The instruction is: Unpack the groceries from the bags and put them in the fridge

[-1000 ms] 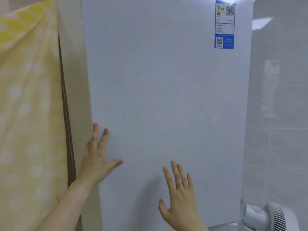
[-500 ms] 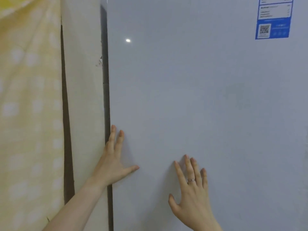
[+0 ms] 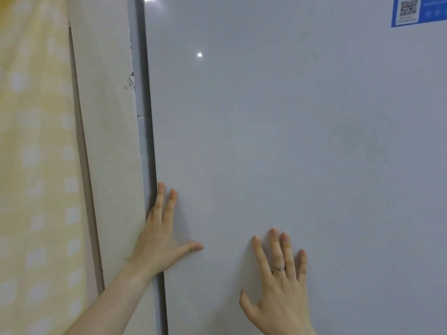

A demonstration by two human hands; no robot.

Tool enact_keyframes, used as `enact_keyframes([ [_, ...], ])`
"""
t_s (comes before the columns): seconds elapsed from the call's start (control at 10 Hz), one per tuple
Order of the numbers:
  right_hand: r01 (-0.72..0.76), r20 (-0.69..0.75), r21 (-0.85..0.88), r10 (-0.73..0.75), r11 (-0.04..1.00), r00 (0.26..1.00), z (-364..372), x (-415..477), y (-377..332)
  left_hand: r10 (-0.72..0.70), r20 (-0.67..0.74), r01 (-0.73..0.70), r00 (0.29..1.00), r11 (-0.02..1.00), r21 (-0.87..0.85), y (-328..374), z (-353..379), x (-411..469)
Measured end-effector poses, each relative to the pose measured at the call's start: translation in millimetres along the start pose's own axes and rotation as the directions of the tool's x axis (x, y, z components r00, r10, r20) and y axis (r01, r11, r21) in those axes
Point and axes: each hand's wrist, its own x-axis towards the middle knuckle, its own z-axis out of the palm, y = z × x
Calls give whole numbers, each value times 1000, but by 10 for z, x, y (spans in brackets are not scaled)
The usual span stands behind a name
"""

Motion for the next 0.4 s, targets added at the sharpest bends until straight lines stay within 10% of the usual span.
enact_keyframes([
  [0.4, -147, 496, -197, 228, 969, 838, -952, -122, -398, 108, 228, -171, 968, 945, 279, 576, -269, -709],
])
